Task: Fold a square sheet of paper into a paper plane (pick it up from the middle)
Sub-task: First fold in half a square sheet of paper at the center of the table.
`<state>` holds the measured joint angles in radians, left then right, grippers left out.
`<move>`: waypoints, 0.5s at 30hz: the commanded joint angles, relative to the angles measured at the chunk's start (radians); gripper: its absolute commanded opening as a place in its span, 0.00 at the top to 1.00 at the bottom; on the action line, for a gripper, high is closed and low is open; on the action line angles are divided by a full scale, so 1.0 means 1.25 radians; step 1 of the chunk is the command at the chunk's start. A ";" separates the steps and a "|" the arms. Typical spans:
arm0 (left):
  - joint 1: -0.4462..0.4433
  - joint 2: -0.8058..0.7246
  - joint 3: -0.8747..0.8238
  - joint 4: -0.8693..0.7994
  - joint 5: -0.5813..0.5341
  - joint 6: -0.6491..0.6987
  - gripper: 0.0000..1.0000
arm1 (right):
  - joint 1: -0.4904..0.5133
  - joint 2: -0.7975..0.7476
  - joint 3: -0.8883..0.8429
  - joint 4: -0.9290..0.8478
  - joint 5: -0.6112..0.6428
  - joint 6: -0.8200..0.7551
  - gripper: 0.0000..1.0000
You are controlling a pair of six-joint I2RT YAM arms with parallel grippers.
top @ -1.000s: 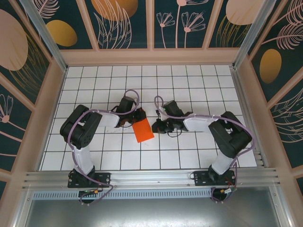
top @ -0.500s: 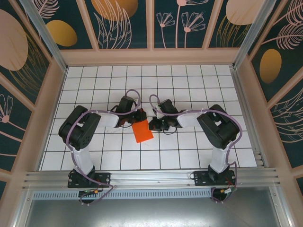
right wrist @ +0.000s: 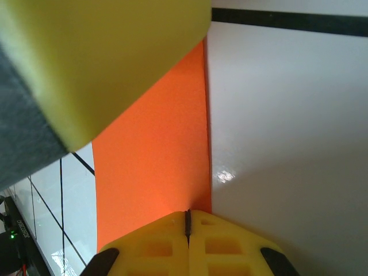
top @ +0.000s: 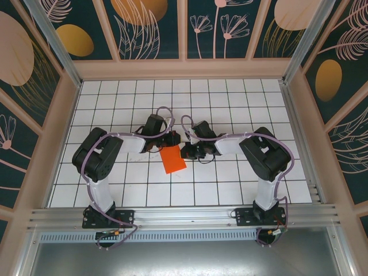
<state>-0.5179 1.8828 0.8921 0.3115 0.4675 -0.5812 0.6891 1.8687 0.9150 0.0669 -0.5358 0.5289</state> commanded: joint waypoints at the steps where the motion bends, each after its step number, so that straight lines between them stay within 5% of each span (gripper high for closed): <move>1: 0.001 0.025 0.033 -0.057 -0.028 0.039 0.92 | 0.002 0.024 0.000 -0.081 0.037 -0.020 1.00; 15: 0.007 0.082 0.098 -0.143 -0.120 0.081 0.92 | 0.002 0.011 -0.046 -0.120 0.042 -0.040 1.00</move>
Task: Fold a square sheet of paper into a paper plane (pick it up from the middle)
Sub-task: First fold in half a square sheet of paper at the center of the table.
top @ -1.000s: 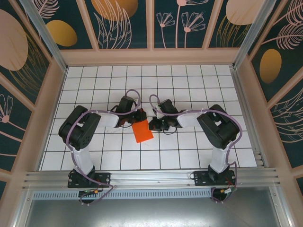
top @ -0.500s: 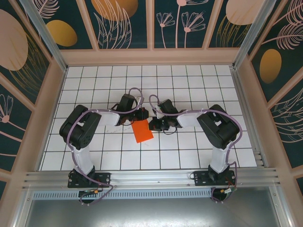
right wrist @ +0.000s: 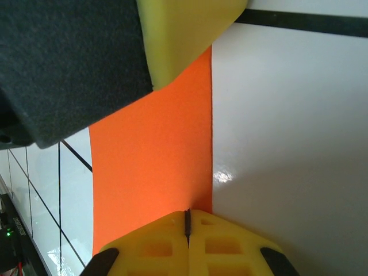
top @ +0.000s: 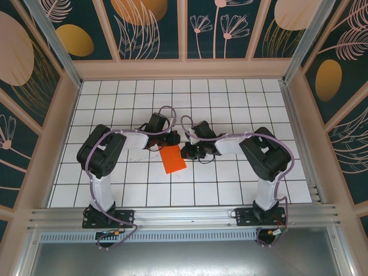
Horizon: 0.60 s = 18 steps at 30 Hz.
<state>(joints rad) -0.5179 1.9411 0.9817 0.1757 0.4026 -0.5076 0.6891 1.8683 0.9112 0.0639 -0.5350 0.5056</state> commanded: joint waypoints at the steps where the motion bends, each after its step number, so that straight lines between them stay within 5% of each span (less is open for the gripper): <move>1: 0.010 0.039 0.032 -0.036 -0.073 0.020 0.92 | 0.002 0.006 -0.051 -0.121 0.042 -0.027 1.00; 18: 0.094 0.061 0.042 0.048 -0.041 0.055 0.85 | 0.001 0.000 -0.096 -0.129 0.029 -0.031 1.00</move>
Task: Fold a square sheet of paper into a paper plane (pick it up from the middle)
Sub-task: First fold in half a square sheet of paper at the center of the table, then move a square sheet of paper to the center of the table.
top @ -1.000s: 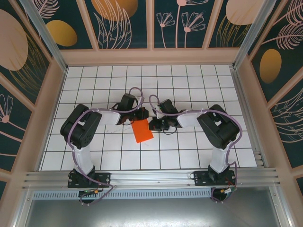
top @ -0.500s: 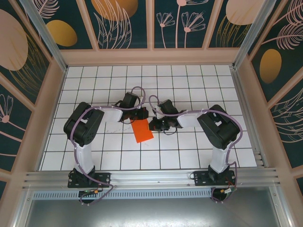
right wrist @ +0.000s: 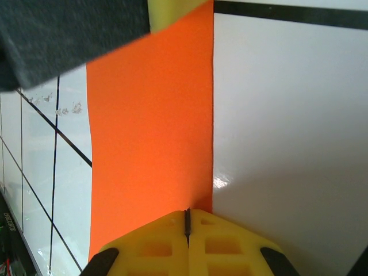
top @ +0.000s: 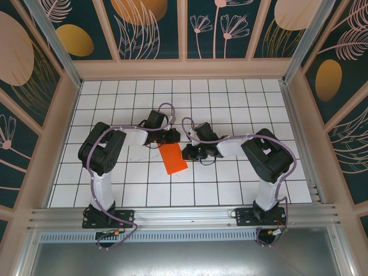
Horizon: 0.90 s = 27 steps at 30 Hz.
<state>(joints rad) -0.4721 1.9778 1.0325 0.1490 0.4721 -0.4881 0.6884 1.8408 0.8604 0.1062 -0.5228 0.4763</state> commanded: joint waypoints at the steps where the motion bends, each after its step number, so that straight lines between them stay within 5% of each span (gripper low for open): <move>1: 0.062 0.029 -0.001 0.080 -0.094 0.042 0.85 | 0.002 0.022 -0.055 -0.163 0.019 -0.008 1.00; 15: 0.083 0.036 0.114 0.005 -0.133 0.052 0.80 | 0.004 0.005 -0.047 -0.157 0.015 0.019 1.00; 27: 0.084 -0.235 -0.040 -0.070 -0.320 -0.161 0.35 | 0.076 -0.085 -0.011 -0.063 0.083 0.225 1.00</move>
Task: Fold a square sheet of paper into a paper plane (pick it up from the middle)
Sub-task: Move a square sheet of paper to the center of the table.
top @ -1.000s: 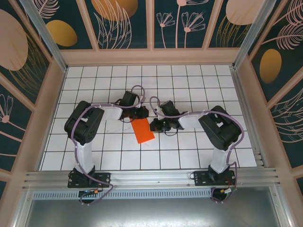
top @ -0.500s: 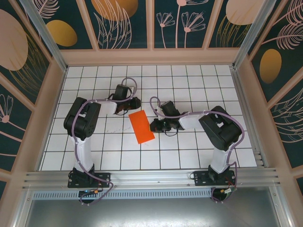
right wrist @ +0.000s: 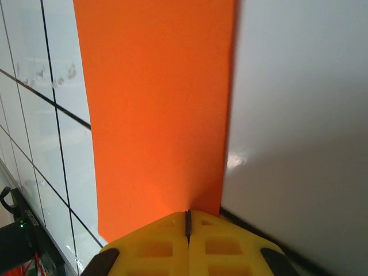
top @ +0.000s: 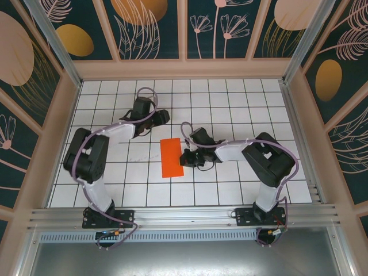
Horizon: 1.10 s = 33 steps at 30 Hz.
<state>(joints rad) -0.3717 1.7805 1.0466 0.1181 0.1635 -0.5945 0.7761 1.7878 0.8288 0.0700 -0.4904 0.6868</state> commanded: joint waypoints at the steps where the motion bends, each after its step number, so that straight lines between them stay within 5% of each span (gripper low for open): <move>1: 0.004 -0.104 -0.077 -0.052 -0.079 -0.091 0.32 | 0.006 -0.049 0.022 -0.037 0.078 0.054 1.00; 5: 0.004 -0.210 -0.179 -0.048 -0.051 -0.138 0.22 | -0.002 -0.022 0.070 -0.037 0.098 0.014 1.00; 10: 0.004 -0.291 -0.277 -0.007 0.052 -0.190 0.24 | -0.007 0.080 0.164 -0.035 0.083 -0.030 1.00; 18: -0.031 -0.320 -0.351 0.040 0.122 -0.259 0.55 | -0.036 0.151 0.200 -0.006 0.103 -0.021 1.00; 23: -0.113 -0.283 -0.347 0.055 0.125 -0.293 0.70 | -0.049 0.115 0.144 -0.002 0.126 0.023 1.00; 33: -0.196 -0.200 -0.346 0.121 0.144 -0.335 0.91 | -0.108 0.029 0.075 0.083 -0.015 -0.038 1.00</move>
<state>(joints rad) -0.6010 1.5101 0.6140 0.2131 0.3313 -0.9901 0.6518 1.8660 0.9386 0.1356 -0.4557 0.6785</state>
